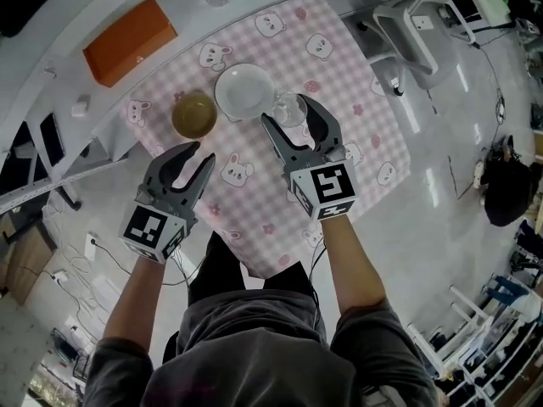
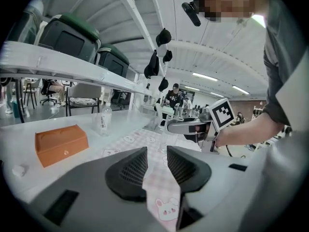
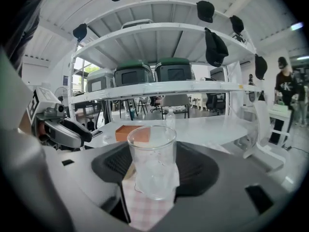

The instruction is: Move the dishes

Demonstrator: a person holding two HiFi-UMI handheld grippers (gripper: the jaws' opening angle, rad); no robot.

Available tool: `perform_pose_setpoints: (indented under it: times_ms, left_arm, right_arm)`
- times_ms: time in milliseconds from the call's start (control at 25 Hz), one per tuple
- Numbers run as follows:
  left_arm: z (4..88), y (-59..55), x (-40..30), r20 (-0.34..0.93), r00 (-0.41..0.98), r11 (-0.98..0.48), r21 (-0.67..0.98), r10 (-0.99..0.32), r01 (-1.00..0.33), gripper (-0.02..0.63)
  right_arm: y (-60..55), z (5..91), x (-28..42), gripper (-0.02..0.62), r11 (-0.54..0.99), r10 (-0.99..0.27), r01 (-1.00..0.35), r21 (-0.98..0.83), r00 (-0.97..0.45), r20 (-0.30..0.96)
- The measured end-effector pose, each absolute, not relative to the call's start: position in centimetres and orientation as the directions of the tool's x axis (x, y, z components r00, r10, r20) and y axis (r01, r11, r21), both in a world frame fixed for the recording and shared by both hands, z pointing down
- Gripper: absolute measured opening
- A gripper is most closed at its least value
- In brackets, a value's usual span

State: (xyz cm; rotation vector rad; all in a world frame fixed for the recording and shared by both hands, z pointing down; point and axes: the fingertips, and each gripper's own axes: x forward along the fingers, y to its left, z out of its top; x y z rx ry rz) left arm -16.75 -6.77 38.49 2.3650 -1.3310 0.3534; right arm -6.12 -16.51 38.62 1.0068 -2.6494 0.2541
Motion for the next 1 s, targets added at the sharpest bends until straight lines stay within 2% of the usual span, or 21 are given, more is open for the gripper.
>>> perform_pose_setpoints:
  times_ms: [1000]
  left_arm:
    - [40.4, -5.8, -1.6, 0.464, 0.632, -0.610, 0.219, -0.621, -0.761, 0.115]
  right_arm:
    - [-10.9, 43.0, 11.1, 0.278, 0.600, -0.706, -0.792, -0.112, -0.590, 0.391]
